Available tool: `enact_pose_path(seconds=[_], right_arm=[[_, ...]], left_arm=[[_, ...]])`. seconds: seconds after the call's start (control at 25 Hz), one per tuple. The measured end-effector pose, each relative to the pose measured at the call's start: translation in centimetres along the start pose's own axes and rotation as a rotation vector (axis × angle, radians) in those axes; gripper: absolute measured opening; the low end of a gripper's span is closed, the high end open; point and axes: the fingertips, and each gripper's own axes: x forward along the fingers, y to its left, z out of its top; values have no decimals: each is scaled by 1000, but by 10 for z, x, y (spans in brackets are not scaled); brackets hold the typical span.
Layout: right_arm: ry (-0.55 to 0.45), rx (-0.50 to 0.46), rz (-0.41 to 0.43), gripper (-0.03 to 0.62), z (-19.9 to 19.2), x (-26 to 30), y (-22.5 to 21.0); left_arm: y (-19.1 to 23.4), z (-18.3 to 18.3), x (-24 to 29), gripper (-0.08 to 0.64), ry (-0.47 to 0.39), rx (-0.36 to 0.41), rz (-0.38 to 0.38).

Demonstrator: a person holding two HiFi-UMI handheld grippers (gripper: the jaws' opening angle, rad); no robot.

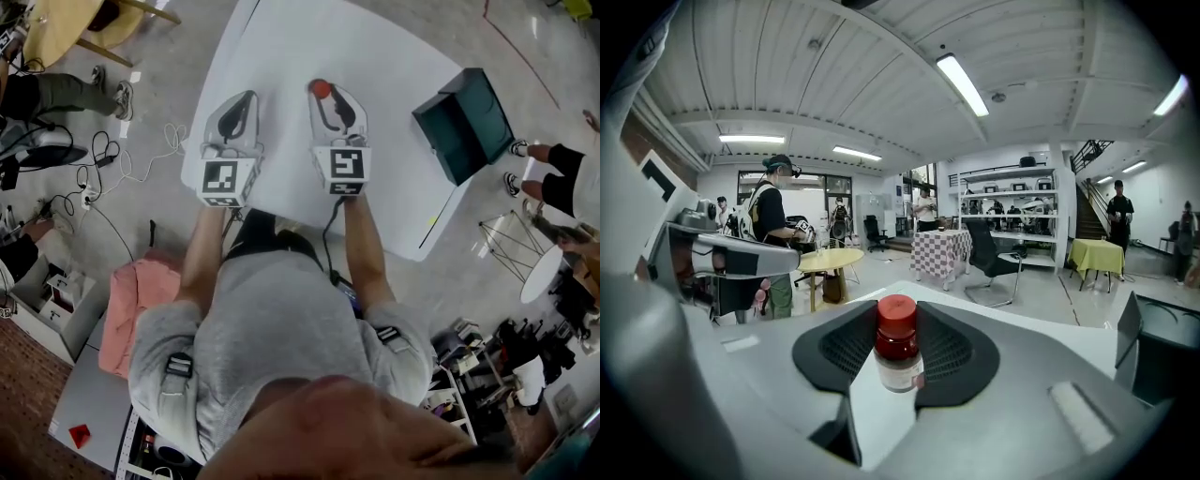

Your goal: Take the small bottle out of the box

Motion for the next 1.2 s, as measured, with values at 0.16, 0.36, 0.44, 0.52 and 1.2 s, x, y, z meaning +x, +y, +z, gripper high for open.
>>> enact_pose_path(seconds=[0.16, 0.36, 0.44, 0.52, 1.2], right_arm=[[18, 1, -1, 130, -7, 18, -6], [43, 3, -1, 130, -16, 36, -13], [48, 2, -1, 130, -18, 42, -15], [53, 2, -4, 130, -19, 47, -18], [58, 1, -2, 133, -24, 64, -24]], left_arm=[[6, -7, 18, 11, 23, -3, -6], [11, -19, 35, 11, 53, -13, -17], [13, -22, 40, 11, 59, -14, -19], [14, -26, 45, 11, 72, -17, -20], [16, -37, 61, 11, 87, -31, -41]])
